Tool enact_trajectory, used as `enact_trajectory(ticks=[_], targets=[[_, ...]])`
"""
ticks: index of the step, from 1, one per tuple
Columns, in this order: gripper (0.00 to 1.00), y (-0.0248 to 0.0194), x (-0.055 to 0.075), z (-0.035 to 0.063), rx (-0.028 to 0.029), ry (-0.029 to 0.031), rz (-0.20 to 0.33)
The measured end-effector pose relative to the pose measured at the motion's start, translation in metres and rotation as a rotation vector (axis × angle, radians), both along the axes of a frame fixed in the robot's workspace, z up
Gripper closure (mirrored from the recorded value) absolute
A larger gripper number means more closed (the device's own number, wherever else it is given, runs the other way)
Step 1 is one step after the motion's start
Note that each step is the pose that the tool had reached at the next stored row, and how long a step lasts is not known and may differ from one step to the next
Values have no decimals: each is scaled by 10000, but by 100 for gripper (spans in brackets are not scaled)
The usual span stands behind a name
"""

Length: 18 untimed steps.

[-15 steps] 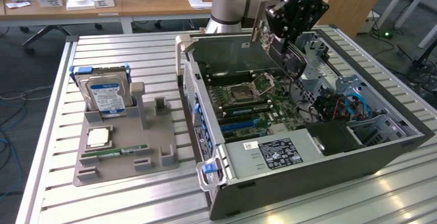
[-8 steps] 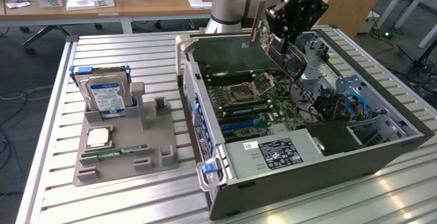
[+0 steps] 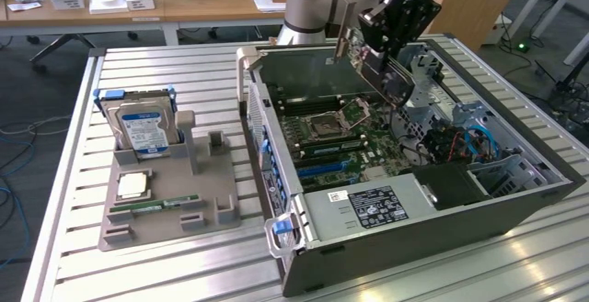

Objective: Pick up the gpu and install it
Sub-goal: 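Insert the gpu into the slot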

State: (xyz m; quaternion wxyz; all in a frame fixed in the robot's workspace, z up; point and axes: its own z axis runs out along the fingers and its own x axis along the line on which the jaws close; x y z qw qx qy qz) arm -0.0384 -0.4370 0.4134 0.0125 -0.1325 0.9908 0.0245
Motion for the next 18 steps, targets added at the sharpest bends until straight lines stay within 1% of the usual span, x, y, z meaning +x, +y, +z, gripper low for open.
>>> enact_trajectory(ticks=[13, 18], targets=[[73, 0, 0, -15, -1, 1, 2326], [73, 0, 0, -20, -1, 0, 3137]])
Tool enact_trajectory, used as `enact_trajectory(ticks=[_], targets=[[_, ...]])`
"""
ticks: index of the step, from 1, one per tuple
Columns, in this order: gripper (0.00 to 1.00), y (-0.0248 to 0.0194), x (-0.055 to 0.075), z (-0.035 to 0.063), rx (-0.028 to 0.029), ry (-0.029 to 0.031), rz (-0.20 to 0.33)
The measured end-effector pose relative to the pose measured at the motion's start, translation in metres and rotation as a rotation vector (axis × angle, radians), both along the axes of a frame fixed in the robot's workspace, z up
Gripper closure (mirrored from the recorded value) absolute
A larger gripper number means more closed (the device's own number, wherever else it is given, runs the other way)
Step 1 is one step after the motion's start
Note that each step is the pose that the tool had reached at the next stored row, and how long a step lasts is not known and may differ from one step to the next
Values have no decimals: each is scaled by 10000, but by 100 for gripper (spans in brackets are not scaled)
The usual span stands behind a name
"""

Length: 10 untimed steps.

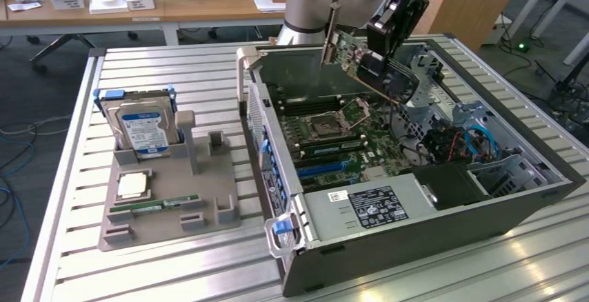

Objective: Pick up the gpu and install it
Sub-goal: 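Insert the gpu into the slot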

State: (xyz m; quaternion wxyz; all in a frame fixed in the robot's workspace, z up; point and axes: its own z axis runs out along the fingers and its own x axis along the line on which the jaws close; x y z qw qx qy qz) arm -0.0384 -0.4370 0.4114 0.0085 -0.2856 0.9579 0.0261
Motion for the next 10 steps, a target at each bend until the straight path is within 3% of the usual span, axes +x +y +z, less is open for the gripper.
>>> enact_trajectory(ticks=[10], targets=[[73, 0, 0, -4, 0, -1, 1111]])
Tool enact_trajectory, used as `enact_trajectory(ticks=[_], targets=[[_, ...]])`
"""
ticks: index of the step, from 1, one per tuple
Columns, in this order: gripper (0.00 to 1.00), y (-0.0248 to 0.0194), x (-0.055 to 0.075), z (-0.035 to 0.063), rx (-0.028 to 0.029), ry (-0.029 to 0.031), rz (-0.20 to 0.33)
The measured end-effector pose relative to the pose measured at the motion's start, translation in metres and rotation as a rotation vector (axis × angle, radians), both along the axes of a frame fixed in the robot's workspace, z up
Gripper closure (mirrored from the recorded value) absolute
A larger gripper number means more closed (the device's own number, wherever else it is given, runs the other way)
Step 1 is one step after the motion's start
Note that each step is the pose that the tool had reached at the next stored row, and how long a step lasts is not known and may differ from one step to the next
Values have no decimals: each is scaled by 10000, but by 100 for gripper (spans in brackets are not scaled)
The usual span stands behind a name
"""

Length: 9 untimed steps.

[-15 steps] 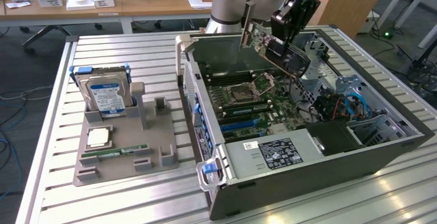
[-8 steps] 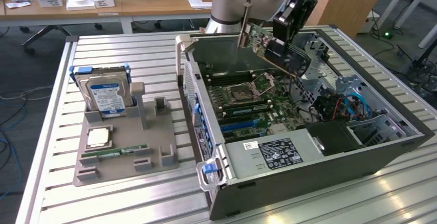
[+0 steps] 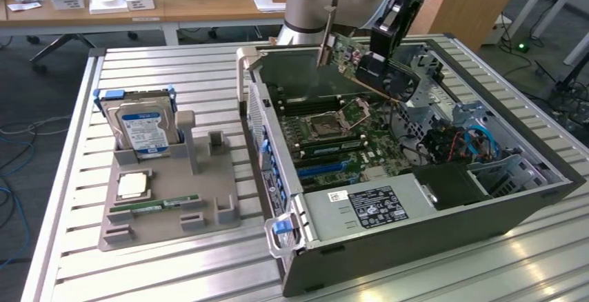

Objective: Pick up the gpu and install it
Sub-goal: 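Insert the gpu into the slot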

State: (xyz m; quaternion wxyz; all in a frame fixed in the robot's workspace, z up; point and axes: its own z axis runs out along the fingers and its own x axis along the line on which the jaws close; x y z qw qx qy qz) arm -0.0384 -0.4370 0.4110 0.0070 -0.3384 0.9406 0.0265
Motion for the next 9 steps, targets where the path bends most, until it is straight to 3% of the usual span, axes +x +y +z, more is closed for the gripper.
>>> enact_trajectory(ticks=[9], targets=[[73, 0, 0, 0, 0, 1, 8]])
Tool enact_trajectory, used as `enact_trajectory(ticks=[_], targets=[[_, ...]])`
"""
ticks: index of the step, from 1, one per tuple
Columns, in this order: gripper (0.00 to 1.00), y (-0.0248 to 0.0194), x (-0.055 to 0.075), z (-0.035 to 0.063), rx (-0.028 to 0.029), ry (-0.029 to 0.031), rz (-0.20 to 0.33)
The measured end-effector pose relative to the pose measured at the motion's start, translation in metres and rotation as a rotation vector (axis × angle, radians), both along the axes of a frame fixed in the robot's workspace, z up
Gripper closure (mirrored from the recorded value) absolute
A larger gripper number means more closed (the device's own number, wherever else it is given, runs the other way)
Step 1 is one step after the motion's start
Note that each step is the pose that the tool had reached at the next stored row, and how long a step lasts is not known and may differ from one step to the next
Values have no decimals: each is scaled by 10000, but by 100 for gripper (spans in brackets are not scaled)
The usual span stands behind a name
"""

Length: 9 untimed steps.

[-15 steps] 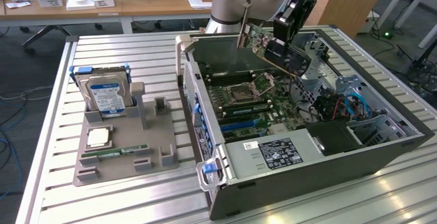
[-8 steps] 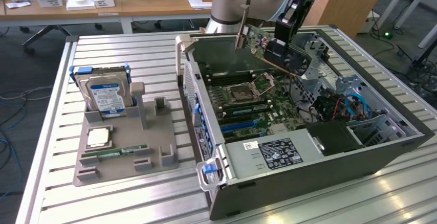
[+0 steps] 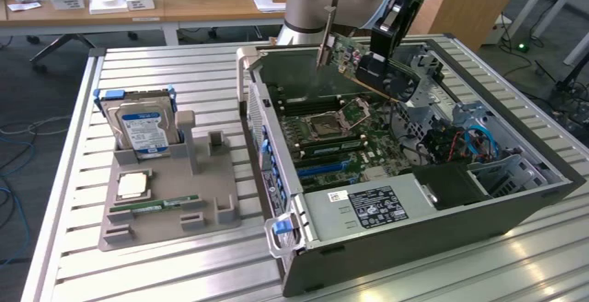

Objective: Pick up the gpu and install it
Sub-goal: 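Insert the gpu into the slot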

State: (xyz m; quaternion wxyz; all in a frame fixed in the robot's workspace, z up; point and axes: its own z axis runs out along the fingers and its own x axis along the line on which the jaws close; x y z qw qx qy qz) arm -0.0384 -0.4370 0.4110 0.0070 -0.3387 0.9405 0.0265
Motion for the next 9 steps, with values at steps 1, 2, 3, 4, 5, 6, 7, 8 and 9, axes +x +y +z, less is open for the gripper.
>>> enact_trajectory(ticks=[1, 2, 3, 4, 5, 6, 7, 8, 9], targets=[[73, 0, 0, 0, 0, 0, 0], [73, 0, 0, 0, 0, 0, 0], [73, 0, 0, 0, 0, 0, 0], [73, 0, 0, 0, 0, 0, 0], [73, 0, 0, 0, 0, 0, 0], [73, 0, 0, 0, 0, -1, 11], [73, 0, 0, 0, -1, 0, 50], [73, 0, -1, 0, 0, 0, 138], [73, 0, 0, -1, -1, -1, 261]])
